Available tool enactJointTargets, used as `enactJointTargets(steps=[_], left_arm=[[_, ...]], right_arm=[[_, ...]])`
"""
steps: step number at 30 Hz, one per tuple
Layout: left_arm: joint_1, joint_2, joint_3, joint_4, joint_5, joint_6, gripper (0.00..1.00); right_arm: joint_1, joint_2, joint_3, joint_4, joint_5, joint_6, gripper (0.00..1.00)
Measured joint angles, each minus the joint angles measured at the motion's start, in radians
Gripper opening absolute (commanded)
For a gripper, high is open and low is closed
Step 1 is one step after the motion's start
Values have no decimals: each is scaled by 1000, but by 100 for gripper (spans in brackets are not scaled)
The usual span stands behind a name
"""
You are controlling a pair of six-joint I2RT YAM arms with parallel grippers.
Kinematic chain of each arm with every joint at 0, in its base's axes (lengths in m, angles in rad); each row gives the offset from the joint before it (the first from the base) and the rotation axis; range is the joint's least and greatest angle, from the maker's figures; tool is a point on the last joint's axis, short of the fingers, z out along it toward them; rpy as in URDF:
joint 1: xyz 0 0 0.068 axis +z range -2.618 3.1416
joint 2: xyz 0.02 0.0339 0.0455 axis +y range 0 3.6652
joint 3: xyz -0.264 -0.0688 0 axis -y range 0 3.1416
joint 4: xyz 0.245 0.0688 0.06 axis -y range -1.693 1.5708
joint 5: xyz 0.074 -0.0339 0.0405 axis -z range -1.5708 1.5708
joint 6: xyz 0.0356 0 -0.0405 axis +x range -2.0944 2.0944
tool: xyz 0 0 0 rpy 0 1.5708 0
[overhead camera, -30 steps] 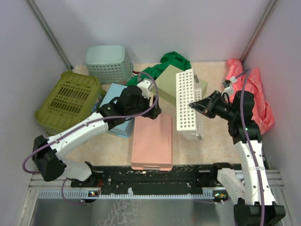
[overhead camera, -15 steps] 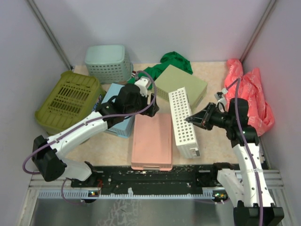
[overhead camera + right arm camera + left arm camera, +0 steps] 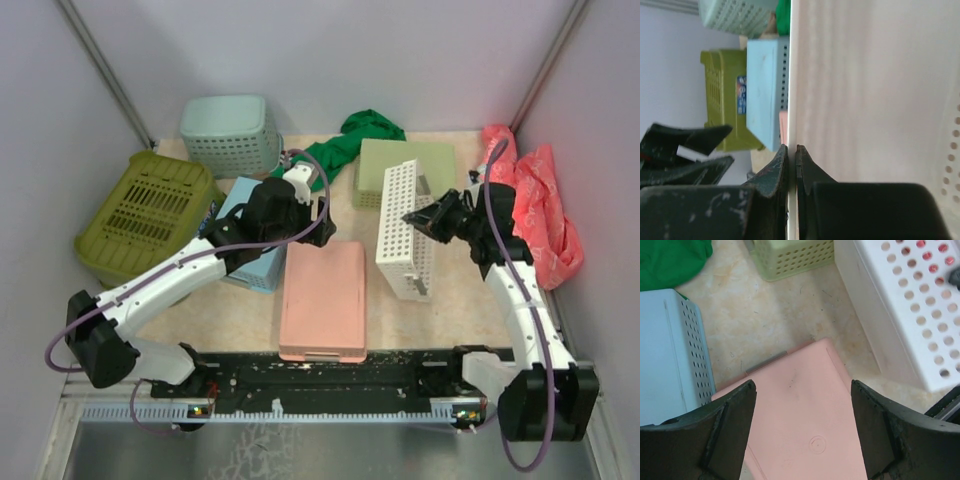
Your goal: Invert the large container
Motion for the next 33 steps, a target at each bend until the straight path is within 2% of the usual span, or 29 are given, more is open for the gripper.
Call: enactJointTargets(steps=[10, 19, 27, 33], left_arm=[[0, -55, -42, -1, -3, -14, 82], [1, -59, -45, -12, -3, -19, 82], [1, -59, -45, -11, -2, -20, 82], [1, -59, -47, -10, -2, -20, 82]], right_arm=[[-93, 261, 20, 306, 21, 42, 0], [-118, 207, 29, 379, -19, 154, 0], [-130, 141, -65, 696, -132, 452, 0], [-130, 117, -189, 834, -192, 617, 0]])
